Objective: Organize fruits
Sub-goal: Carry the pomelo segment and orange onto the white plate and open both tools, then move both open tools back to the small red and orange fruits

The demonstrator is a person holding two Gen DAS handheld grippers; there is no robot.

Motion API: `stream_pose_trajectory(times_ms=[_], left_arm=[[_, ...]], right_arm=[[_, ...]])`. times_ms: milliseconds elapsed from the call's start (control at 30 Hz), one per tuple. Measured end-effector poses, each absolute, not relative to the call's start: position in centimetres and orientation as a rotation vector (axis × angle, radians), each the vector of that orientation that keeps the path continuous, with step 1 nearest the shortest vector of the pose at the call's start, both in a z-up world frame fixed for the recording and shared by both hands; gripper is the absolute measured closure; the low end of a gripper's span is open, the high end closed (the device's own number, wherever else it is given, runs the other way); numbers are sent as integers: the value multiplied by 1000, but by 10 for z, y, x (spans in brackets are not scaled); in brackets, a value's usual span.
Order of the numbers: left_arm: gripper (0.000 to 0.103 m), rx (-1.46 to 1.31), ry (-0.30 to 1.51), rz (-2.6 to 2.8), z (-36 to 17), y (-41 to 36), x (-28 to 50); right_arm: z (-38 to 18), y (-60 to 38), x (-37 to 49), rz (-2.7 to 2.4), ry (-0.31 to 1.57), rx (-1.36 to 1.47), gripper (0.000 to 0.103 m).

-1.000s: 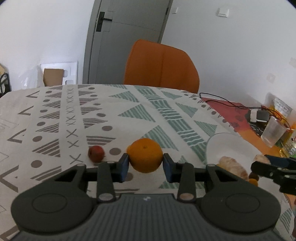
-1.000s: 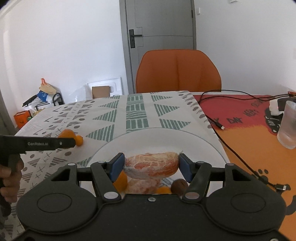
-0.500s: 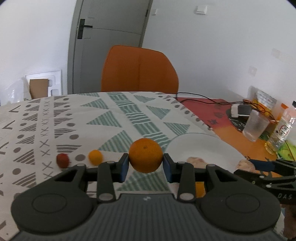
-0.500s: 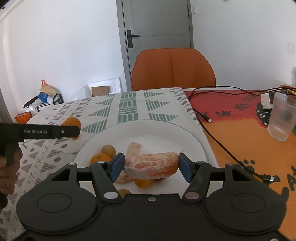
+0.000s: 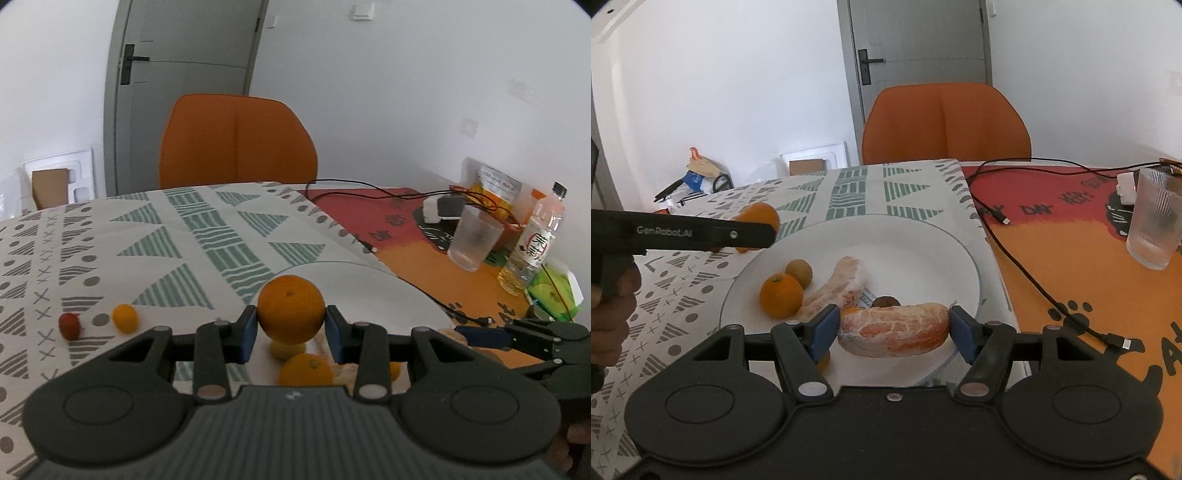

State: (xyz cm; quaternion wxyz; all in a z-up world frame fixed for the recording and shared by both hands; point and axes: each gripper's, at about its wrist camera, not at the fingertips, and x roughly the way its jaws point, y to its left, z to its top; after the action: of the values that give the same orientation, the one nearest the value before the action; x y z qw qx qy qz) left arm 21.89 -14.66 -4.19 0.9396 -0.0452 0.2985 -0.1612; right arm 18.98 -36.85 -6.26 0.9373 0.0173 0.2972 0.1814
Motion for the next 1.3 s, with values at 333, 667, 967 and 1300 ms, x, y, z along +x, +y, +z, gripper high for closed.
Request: stream_pose_trajectory(times_ms=[333,667,967,1300], left_arm=[[65,-96,638,-372,-45,-158,214],[60,-101,660,-420,-47,-158,199],[22,-122,594,-267,-40,-117,193],[12,-142,565,-106,-39,-63,183]], right_arm=[[-60,-376,193,362,590,72,37],[-64,-370,196,360,596,91,37],[-61,-361,199,372,599,127,37],[-51,-331,202,437,576,161,12]])
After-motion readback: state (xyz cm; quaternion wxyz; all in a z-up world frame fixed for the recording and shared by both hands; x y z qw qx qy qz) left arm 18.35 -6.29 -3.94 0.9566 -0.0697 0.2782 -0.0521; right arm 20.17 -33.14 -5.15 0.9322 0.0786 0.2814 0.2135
